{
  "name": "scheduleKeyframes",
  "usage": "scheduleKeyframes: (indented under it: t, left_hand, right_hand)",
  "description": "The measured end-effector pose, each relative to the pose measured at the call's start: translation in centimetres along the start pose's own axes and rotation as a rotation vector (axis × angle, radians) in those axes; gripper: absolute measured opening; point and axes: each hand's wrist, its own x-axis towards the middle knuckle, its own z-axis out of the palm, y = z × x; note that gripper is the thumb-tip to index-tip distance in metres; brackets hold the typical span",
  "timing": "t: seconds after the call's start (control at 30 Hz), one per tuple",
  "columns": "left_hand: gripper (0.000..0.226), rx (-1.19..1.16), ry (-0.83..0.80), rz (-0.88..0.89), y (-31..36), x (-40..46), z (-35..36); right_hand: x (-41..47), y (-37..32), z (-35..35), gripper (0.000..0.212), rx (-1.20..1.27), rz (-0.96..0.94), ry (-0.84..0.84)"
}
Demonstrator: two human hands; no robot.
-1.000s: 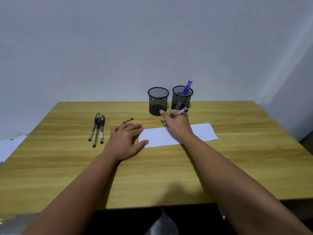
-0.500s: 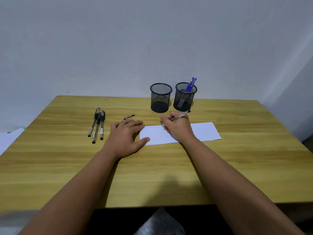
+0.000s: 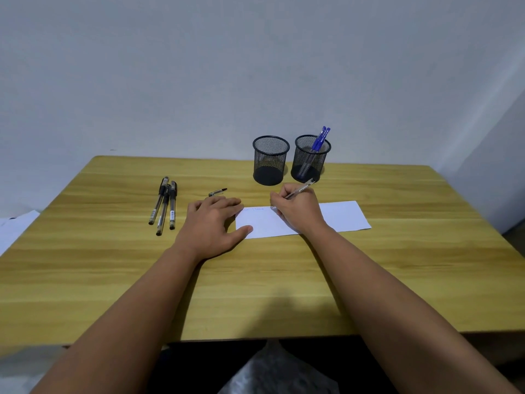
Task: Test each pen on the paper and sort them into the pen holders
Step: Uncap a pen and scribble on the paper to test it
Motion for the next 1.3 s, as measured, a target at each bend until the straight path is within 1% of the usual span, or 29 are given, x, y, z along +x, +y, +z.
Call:
scheduleKeyframes:
  t: [0.1, 0.2, 0.33, 0.57, 0.73, 0.83, 0.93, 1.3]
  left_hand:
    - [0.071, 0.000, 0.002, 0.000, 0.03, 0.00, -0.03]
    - [0.072, 0.006, -0.008, 0.000, 0.05, 0.04, -0.09]
    - [0.072, 0.011, -0.006, 0.004, 0.06, 0.05, -0.12]
    - [0.070, 0.002, 0.009, 0.002, 0.08, 0.01, -0.02]
    - [0.070, -0.001, 0.015, 0.003, -0.06, 0.05, 0.04]
    - [0.068, -0.004, 0.015, 0.006, -0.08, 0.08, 0.07]
    - [0.068, -0.002, 0.015, 0.004, -0.11, 0.06, 0.08]
    - [0.069, 0.002, 0.014, 0.004, -0.08, 0.02, 0.00]
  right_hand:
    - [0.09, 0.00, -0.11, 0.031, 0.026, 0.013, 0.007]
    - [0.02, -0.16, -0.14, 0.036, 0.026, 0.005, 0.011]
    - [-0.14, -0.29, 0.04, 0.036, -0.047, -0.021, 0.017]
    - [-0.41, -0.70, -0.12, 0.042, 0.047, 0.013, 0.017]
    - [-0.46, -0.56, -0.07, 0.035, -0.012, -0.003, 0.022]
    - [-0.43, -0.52, -0.21, 0.033, 0.061, 0.027, 0.066]
    - [-0.49, -0.70, -0.31, 0.033, 0.097, 0.025, 0.088]
    - [-0.08, -0.02, 0.01, 0.035, 0.030, 0.007, 0.090]
